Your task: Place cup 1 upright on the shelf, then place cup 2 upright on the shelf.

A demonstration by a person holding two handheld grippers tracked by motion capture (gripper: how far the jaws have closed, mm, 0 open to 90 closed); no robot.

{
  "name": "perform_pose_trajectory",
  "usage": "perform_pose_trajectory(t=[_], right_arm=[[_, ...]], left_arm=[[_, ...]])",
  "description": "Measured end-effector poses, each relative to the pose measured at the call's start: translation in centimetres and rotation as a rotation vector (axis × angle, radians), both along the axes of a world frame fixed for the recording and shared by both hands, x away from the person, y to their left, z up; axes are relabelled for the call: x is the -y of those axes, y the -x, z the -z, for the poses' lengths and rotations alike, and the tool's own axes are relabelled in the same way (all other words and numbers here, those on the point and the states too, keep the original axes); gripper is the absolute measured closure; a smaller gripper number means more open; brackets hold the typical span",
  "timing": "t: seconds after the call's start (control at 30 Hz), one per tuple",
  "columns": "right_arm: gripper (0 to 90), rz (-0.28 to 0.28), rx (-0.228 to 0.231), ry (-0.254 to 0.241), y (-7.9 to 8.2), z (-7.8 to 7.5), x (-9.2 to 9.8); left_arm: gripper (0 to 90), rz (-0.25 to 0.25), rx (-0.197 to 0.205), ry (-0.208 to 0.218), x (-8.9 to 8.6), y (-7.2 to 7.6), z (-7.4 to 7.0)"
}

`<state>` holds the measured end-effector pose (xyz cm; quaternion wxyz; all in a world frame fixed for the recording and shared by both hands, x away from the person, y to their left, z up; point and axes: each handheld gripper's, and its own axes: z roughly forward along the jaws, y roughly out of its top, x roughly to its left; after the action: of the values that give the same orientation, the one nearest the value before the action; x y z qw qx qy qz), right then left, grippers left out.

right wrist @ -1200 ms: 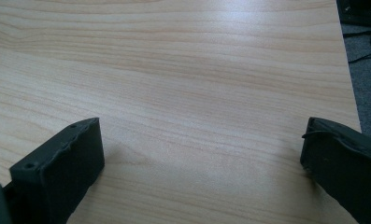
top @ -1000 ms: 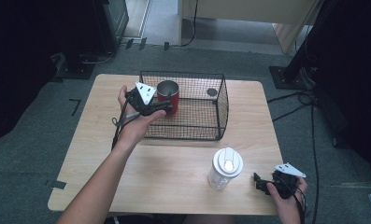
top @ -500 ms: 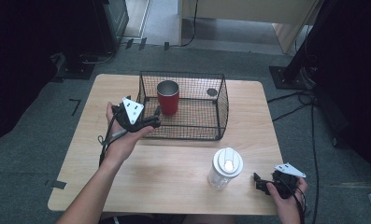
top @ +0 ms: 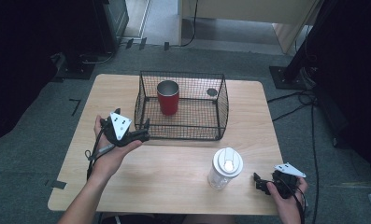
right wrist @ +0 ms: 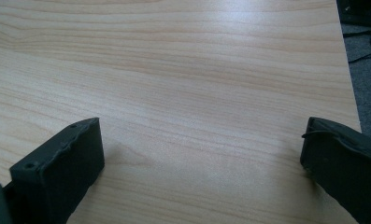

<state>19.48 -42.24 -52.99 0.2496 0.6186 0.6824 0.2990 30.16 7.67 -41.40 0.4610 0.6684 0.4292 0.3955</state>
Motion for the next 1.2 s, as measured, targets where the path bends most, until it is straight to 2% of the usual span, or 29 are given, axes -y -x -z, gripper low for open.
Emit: perform_pose_trajectory(t=[0.23,0.27,0.47,0.57,0.7,0.77,0.87,0.97,1.17,1.2], right_arm=[[0.0,0.019,0.003,0.004,0.1,0.0,0.0],[0.0,0.012,0.017,0.034,0.3,0.0,-0.2],[0.0,0.045,0.015,0.027,0.5,0.0,-0.3],[0.0,0.056,0.029,0.065,0.6,-0.1,-0.4],[0.0,0.065,0.025,0.093,0.6,-0.3,-0.4],[0.0,0.064,0.014,0.072,0.8,-0.6,-0.2],[0.0,0.067,0.027,0.049,1.0,-1.0,-0.1],[0.0,0.033,0.04,0.012,1.2,-1.4,-0.3],[0.0,-0.027,0.067,-0.002,1.5,-1.8,-1.1],[0.0,-0.053,0.084,-0.023,1.7,-2.0,-1.5]], left_arm=[[0.3,-0.01,-0.034,-0.014,-1.6,1.4,1.8],[0.3,-0.016,-0.05,-0.017,-2.2,1.8,2.5],[0.3,-0.029,-0.09,-0.038,-3.8,2.8,4.2],[0.2,-0.042,-0.113,-0.034,-4.8,3.1,5.0],[0.3,-0.058,-0.132,-0.027,-5.7,3.4,5.9],[0.2,-0.068,-0.145,-0.038,-6.3,3.8,6.7],[0.2,-0.081,-0.161,-0.046,-7.0,4.0,7.6],[0.2,-0.089,-0.181,-0.048,-7.6,4.4,8.3],[0.3,-0.095,-0.202,-0.06,-8.3,4.8,9.1],[0.3,-0.093,-0.204,-0.061,-8.5,5.0,9.3]])
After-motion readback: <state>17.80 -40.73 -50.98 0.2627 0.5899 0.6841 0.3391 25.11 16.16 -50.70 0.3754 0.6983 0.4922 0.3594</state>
